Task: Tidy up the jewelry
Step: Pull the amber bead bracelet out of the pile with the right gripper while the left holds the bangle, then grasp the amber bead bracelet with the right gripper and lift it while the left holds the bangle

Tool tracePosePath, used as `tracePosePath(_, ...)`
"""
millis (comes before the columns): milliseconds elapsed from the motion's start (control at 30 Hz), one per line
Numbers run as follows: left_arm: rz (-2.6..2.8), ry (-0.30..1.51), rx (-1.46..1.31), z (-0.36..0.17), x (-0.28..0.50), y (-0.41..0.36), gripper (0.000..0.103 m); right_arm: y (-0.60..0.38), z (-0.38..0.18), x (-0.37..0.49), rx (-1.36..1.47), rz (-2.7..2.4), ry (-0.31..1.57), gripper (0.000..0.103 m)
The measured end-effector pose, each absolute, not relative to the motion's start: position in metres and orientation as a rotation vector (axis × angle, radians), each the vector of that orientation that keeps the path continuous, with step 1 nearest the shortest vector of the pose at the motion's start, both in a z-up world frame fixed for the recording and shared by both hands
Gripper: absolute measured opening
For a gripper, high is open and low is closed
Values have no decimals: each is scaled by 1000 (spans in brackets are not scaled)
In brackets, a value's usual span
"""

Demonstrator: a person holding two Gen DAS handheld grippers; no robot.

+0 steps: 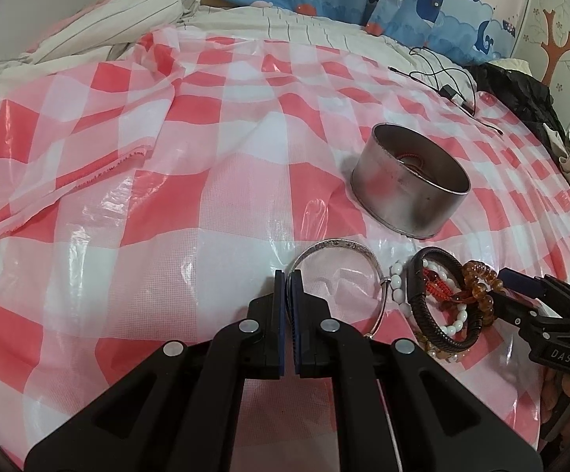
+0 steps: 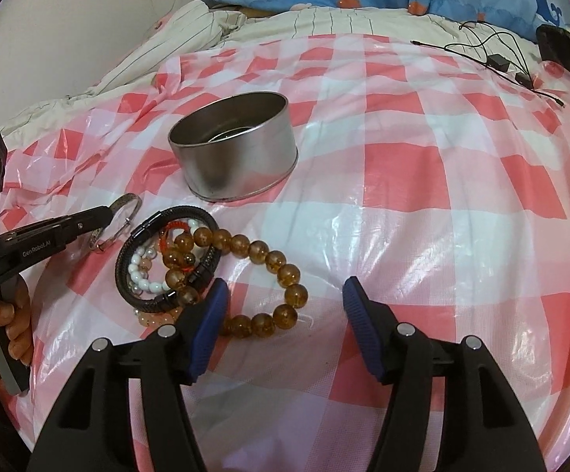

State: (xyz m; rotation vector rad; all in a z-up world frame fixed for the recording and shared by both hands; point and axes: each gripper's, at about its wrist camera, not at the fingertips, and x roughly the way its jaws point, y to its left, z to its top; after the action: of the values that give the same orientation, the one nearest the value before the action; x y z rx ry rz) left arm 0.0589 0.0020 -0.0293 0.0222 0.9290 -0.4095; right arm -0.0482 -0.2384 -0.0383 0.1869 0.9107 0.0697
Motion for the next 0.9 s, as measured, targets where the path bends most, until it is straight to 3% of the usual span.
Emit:
tracePosePath(500, -402, 934, 52, -31, 59, -2, 5, -235, -37, -49, 164, 69, 904, 60)
tracePosePath(533, -403, 935, 55, -31, 59, -3, 6, -233, -37, -49, 157, 73, 901, 58)
tracePosePath(667, -406, 935, 74, -32, 58, -6, 10, -224, -35, -50, 115, 111, 896, 17)
tracePosePath(700, -406, 936, 77, -32, 58, -7, 10, -223, -35, -50, 112, 116, 897, 12)
tracePosePath(900, -411, 929, 77, -32, 57, -7, 10, -237, -32, -53, 226, 126, 872, 12)
